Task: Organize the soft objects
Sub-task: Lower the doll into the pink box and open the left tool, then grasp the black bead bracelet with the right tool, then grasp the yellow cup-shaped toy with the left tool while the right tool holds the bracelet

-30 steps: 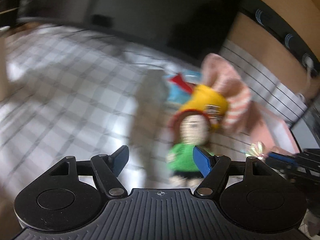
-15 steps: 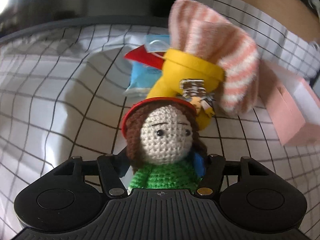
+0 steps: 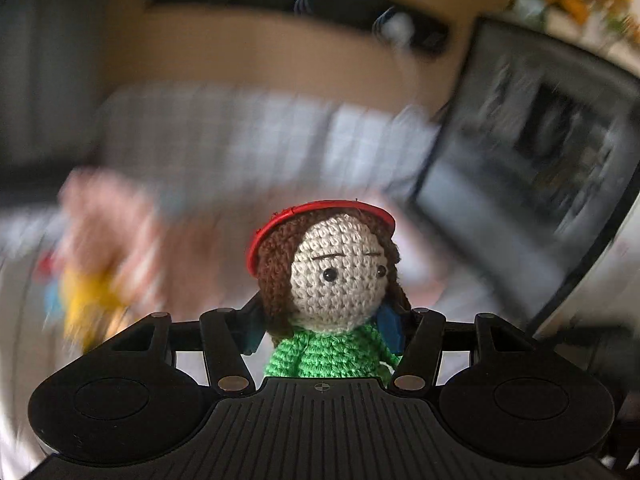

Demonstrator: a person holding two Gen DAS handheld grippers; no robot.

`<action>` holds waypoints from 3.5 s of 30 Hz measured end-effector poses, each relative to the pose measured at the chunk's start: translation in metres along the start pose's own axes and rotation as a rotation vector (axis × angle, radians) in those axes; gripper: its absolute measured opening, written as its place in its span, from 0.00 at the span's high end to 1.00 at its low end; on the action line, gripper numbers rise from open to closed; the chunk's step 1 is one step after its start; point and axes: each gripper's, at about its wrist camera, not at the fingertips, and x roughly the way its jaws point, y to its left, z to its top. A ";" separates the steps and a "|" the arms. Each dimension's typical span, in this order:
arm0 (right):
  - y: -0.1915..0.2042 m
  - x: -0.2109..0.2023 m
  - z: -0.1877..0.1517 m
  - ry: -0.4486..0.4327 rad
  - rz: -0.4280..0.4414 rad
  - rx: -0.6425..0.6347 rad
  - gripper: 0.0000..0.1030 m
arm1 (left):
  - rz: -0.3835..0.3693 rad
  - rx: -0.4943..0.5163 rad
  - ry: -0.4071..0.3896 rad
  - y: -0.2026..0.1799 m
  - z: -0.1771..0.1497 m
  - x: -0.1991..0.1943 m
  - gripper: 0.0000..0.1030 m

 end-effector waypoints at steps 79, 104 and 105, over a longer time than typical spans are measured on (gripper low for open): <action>0.243 0.170 0.064 0.072 0.459 -0.190 0.14 | 0.179 -0.329 -0.004 0.145 -0.105 -0.058 0.50; 0.124 0.068 -0.012 0.154 0.012 -0.039 0.87 | 0.148 -0.089 -0.122 0.171 -0.011 0.058 0.37; 0.122 0.067 -0.013 0.158 0.002 -0.039 0.87 | 0.151 -0.089 -0.123 0.169 -0.008 0.064 0.32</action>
